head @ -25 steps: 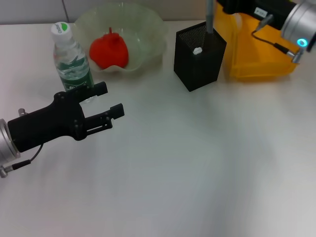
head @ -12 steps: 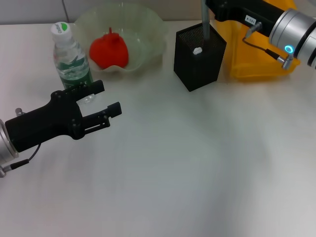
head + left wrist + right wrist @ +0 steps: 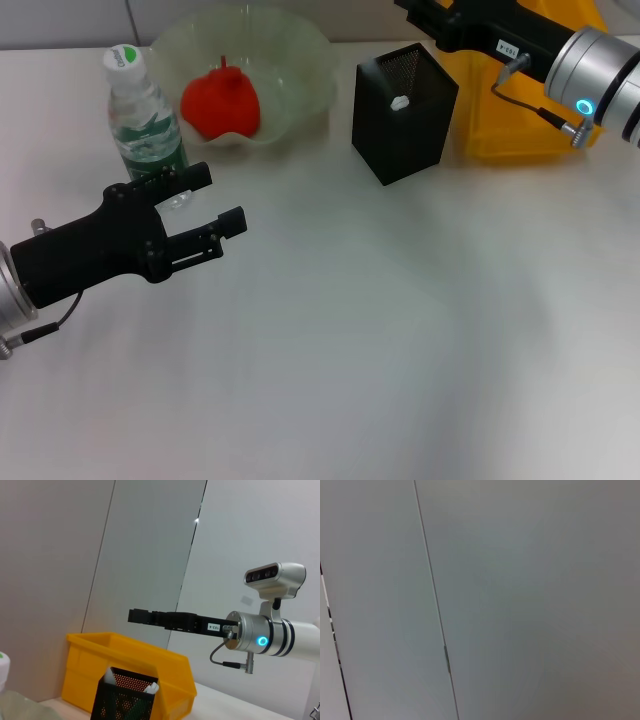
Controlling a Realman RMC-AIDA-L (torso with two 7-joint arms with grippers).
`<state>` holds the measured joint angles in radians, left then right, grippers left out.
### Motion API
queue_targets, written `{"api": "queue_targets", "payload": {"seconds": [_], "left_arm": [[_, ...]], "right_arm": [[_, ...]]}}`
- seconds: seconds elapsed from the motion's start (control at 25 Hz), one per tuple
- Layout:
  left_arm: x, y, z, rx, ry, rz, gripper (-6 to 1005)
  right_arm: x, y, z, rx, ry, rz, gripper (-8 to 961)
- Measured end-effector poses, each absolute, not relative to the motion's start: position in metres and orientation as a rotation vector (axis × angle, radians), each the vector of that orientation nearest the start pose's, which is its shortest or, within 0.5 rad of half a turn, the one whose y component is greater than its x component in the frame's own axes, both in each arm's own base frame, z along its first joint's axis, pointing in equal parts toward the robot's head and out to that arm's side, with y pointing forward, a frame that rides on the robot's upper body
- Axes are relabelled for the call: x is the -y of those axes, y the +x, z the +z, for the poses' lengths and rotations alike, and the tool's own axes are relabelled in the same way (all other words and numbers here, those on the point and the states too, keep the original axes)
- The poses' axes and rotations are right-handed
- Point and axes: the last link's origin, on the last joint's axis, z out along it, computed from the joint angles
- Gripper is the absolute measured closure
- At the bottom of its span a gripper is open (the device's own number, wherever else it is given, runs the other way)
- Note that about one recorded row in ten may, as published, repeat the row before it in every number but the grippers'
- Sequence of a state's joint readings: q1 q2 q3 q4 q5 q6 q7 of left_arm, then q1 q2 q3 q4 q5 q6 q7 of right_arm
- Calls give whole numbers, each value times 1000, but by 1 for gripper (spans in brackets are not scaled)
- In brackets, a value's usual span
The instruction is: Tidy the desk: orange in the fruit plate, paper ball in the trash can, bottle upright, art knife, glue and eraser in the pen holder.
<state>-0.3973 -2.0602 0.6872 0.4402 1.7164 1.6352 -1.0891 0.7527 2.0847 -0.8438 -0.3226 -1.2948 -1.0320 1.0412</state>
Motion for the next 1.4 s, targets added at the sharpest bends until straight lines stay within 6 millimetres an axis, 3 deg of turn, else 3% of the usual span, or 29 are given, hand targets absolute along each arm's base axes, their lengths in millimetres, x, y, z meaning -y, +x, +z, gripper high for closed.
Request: {"api": "queue_targets", "payload": {"seconds": [0.52,0.84,0.96,1.0,1.04,1.28,1.4], "left_arm": [[-283,-289,-7,574,-2510,-1033,200],[-280,-289,-9,578,-2524,-1037,200],[-279,-289,-8,576,-2539,-1039,200],[-279,-289,-8,576,-2539,-1039,200],[-279,-289,-8,576,-2539,-1039,200],[-271,-283,-10,589,-2717,-1023,200],[-270,-280,-14,593,-2768,-998,200]], "right_arm": [[-422,209,-1,-773,-2063,1176,307],[-385,217,15,-809,-2117,1399,223],[-363,223,22,-757,-2211,1431,187],[-347,227,24,-711,-2322,1424,172],[-347,227,24,-711,-2322,1424,156],[-308,241,20,-653,-2725,1251,126],[-303,247,13,-677,-2802,1160,127]]}}
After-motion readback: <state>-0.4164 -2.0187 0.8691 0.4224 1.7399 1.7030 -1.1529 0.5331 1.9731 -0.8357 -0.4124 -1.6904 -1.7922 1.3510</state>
